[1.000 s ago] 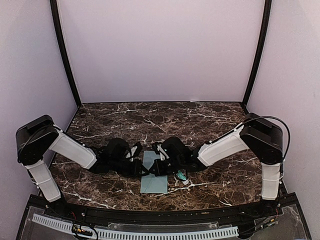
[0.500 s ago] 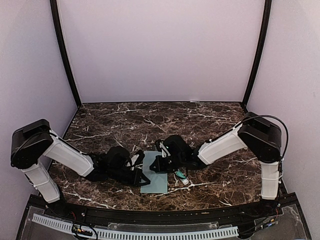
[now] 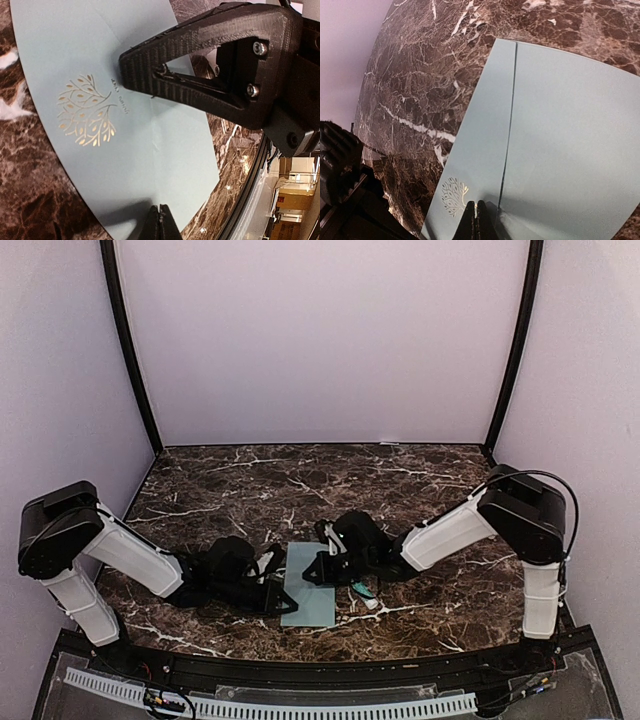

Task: Place the letter into the envelope and seal it
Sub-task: Seal the envelope flap on the envelope.

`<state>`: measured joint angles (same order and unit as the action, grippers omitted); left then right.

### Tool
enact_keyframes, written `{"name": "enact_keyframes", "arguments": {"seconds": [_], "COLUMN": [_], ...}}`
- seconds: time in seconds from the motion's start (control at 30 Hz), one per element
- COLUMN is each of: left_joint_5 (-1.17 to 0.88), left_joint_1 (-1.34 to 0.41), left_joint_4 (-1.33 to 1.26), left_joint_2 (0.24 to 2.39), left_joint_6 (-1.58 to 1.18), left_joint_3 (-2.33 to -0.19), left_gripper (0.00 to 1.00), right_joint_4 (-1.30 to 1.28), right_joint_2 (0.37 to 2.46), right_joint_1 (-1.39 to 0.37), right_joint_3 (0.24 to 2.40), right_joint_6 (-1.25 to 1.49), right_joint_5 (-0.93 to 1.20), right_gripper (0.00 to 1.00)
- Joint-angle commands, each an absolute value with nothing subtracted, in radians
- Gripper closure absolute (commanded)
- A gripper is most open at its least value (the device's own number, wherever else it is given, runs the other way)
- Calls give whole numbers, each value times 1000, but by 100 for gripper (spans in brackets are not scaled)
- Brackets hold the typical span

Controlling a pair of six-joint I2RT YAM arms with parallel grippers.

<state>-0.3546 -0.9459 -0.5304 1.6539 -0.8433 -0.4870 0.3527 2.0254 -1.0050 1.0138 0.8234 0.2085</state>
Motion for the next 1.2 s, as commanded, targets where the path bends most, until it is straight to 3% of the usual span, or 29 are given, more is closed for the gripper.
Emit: {"name": "enact_keyframes", "arguments": {"seconds": [0.0, 0.93, 1.17], "left_joint_5": [-345, -336, -339], "left_joint_1": [-955, -955, -955], "left_joint_4": [-456, -419, -420], "left_joint_2": [1672, 1683, 1682], "left_joint_6": [-845, -826, -826], "left_joint_3": [-469, -501, -495], "left_gripper": [99, 99, 99], "right_joint_4": [275, 260, 196], "right_joint_2": [2009, 1985, 1984], "right_joint_1": [-1012, -1110, -1103], "right_joint_3": [942, 912, 945], "right_joint_6": [832, 818, 813], "right_joint_5": [203, 262, 192], "right_gripper": [100, 100, 100]}}
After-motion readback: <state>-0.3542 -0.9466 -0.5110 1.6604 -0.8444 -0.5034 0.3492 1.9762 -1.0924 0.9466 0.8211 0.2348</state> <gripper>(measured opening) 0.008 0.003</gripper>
